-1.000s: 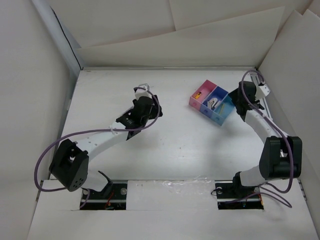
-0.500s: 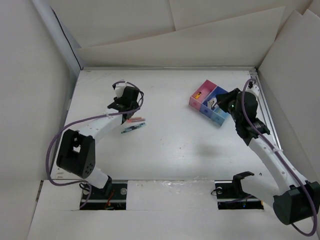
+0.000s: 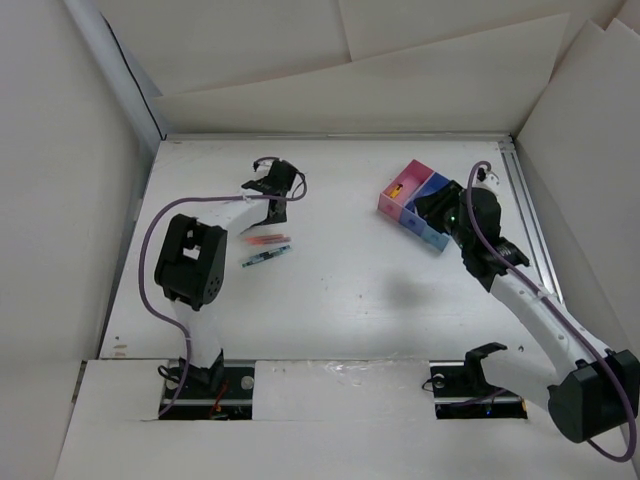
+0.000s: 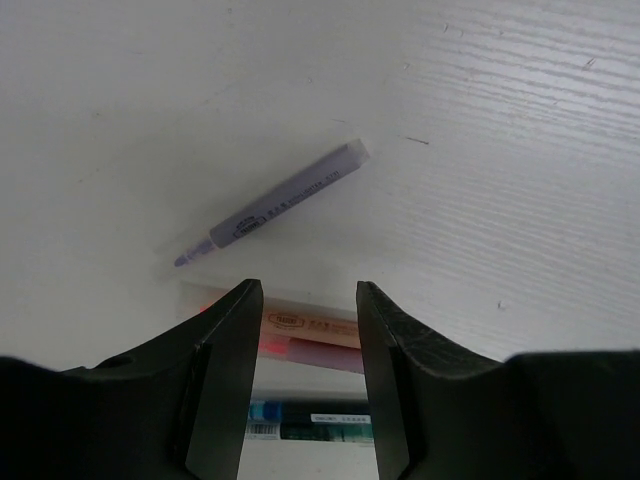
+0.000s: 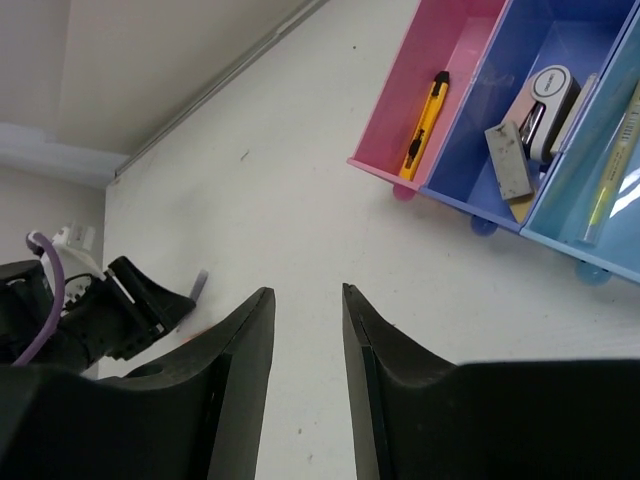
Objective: Sort the stationery into containers
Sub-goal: Pick up the pen from the center of the board.
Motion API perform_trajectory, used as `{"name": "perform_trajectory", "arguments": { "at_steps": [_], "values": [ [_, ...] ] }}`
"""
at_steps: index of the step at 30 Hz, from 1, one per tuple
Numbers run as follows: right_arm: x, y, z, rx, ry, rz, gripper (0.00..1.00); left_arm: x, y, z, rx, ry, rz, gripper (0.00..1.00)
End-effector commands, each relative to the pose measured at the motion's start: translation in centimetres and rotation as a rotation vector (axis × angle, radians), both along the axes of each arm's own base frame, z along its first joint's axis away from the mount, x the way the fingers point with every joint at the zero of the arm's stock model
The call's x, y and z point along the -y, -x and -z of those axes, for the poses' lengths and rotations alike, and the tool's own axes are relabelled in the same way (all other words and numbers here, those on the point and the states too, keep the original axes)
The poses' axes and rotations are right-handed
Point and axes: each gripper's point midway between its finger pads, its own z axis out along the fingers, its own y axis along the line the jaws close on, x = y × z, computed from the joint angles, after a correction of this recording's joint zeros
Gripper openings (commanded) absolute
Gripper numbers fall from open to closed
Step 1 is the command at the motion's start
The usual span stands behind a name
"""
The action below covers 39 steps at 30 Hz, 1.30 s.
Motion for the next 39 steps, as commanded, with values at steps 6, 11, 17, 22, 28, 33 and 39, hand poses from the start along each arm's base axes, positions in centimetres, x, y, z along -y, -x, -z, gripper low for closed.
{"name": "perform_trajectory", "arguments": {
  "at_steps": [6, 11, 17, 22, 28, 33, 39],
  "values": [
    [-0.7, 0.1, -1.9, 0.071, -0.002, -0.033, 0.41, -1.3, -1.4, -2.4, -0.022, -0.099, 0.091, 0.43],
    [-0.7, 0.3, -2.2, 0.081, -0.006, -0.032, 0.41, -1.9, -2.2, -1.3, -0.067, -0.130, 0.125, 0.43],
    [-0.6, 0.5, -2.9, 0.100, -0.012, -0.032, 0.42, -3.2, -1.8, 0.4, -0.123, -0.147, 0.130, 0.43],
    [-0.7, 0.6, -2.9, 0.100, -0.015, -0.043, 0.42, -4.1, -1.6, 1.8, -0.147, -0.144, 0.125, 0.43],
    [-0.7, 0.6, -2.9, 0.100, -0.015, -0.043, 0.42, -4.1, -1.5, 2.2, -0.160, -0.151, 0.133, 0.38],
    [-0.7, 0.8, -3.3, 0.110, -0.018, -0.042, 0.42, -4.3, -1.7, 2.3, -0.162, -0.166, 0.135, 0.33],
    [-0.6, 0.9, -3.6, 0.119, -0.021, -0.042, 0.42, -4.8, -1.6, 3.0, -0.180, -0.202, 0.129, 0.28]
  ]
}}
